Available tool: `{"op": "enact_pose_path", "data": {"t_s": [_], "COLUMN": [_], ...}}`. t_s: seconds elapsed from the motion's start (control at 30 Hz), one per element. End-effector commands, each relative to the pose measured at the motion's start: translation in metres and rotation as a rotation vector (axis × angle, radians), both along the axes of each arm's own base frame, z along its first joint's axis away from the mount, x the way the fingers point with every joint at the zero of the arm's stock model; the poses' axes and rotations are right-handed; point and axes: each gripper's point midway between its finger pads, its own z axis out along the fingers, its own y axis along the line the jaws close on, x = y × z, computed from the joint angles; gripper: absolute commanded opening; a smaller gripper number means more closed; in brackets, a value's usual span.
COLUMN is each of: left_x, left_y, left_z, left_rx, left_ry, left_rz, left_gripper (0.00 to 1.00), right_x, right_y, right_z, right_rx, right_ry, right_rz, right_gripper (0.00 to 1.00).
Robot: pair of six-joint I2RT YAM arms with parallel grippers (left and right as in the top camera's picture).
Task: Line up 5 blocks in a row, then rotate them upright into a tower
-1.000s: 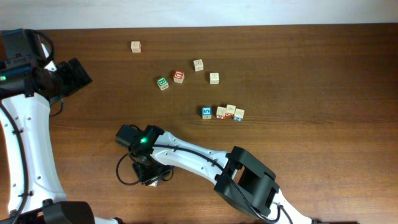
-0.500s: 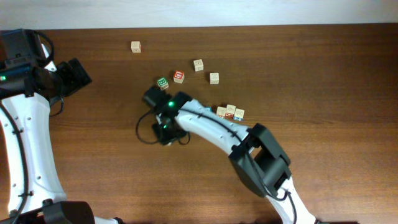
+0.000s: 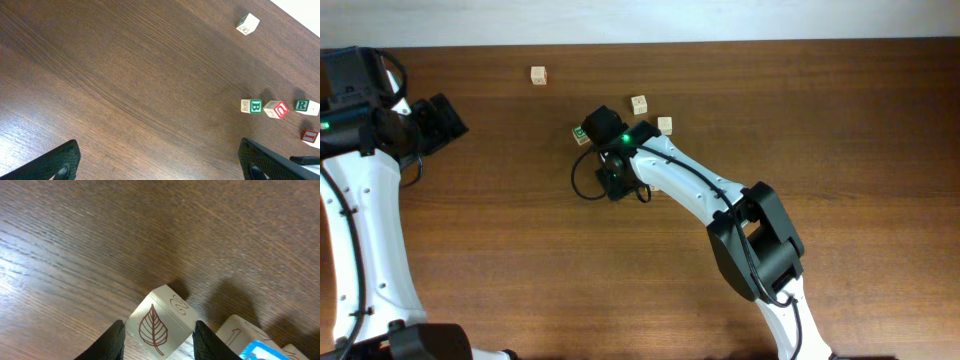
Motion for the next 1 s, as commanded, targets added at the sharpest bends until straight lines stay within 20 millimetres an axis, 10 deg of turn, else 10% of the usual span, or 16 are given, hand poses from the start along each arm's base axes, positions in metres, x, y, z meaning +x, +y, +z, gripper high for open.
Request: {"op": "enact_pose_path", "data": {"t_s": [0.0, 0.63, 0.97], "left_x": [0.004, 0.004, 0.004], "left_y": [0.000, 0.000, 0.000], "left_z": [0.004, 0.004, 0.004], "left_rx": [-0.012, -0.012, -0.012], "left_ry": [-0.013, -0.013, -0.013], "left_rz": [0.005, 0.005, 0.005], "left_gripper": [0.99, 0.99, 0.99], "right_x": [0.010, 0.012, 0.007], "right_y": [-0.031, -0.046, -0.038], "right_z": [-0.015, -0.003, 0.009], "right_rx": [-0.126, -0.127, -0.065], "right_ry": [-0.030, 0.022, 0.075], "right_rz": [-0.028, -0.064, -0.134], "right_gripper": [0.38, 0.39, 0.59]}}
